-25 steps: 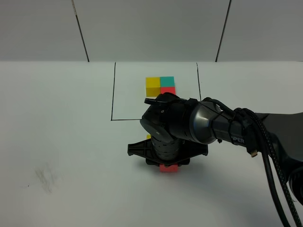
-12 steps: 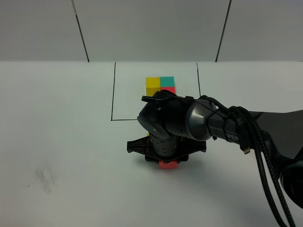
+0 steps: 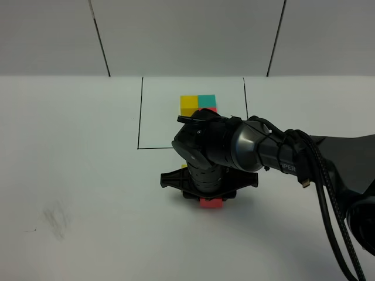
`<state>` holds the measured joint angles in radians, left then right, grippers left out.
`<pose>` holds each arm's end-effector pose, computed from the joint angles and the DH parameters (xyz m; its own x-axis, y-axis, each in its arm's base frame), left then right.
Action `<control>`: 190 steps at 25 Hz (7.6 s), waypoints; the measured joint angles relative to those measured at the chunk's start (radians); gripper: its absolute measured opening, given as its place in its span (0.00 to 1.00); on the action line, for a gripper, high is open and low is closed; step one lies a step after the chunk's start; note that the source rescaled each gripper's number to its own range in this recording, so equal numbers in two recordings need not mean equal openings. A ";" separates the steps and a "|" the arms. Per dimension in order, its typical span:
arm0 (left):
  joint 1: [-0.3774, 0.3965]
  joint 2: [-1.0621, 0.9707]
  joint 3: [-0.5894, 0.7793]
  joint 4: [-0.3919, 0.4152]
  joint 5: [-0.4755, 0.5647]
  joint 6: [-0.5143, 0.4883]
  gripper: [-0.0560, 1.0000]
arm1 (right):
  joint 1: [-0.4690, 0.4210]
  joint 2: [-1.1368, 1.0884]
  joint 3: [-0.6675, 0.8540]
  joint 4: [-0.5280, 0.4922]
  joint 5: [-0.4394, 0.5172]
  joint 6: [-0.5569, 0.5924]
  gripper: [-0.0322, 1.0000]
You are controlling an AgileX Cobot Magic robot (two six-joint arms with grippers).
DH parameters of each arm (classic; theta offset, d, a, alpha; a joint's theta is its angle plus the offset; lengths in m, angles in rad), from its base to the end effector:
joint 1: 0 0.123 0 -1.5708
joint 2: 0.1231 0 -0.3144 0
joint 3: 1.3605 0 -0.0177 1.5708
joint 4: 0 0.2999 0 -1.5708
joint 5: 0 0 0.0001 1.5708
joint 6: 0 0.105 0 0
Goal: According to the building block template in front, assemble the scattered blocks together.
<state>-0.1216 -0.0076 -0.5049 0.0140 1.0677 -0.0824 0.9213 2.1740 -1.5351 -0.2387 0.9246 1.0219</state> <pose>0.0190 -0.0010 0.2957 -0.4548 -0.0206 -0.8904 0.0763 0.9952 -0.0619 0.3088 0.3739 0.1134 -0.9762 -0.0377 -0.2134 -0.0305 0.9988 -0.0370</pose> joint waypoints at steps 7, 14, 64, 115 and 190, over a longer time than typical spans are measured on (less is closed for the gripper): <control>0.000 0.000 0.000 0.000 0.000 0.000 0.78 | -0.007 0.000 0.000 0.010 0.001 -0.011 0.04; 0.000 0.000 0.000 0.000 0.000 0.000 0.78 | -0.007 0.000 0.000 0.015 -0.010 -0.037 0.04; 0.000 0.000 0.000 0.000 0.000 0.000 0.78 | -0.039 0.068 -0.071 0.087 0.032 -0.148 0.04; 0.000 0.000 0.000 0.000 0.000 0.000 0.78 | -0.039 0.069 -0.105 0.097 0.069 -0.181 0.53; 0.000 0.000 0.000 0.000 0.000 0.000 0.78 | -0.914 -1.970 0.607 0.110 0.300 -1.069 0.83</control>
<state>-0.1216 -0.0076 -0.5049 0.0140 1.0677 -0.0824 0.0070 0.2038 -0.9281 -0.1291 1.2251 -0.0468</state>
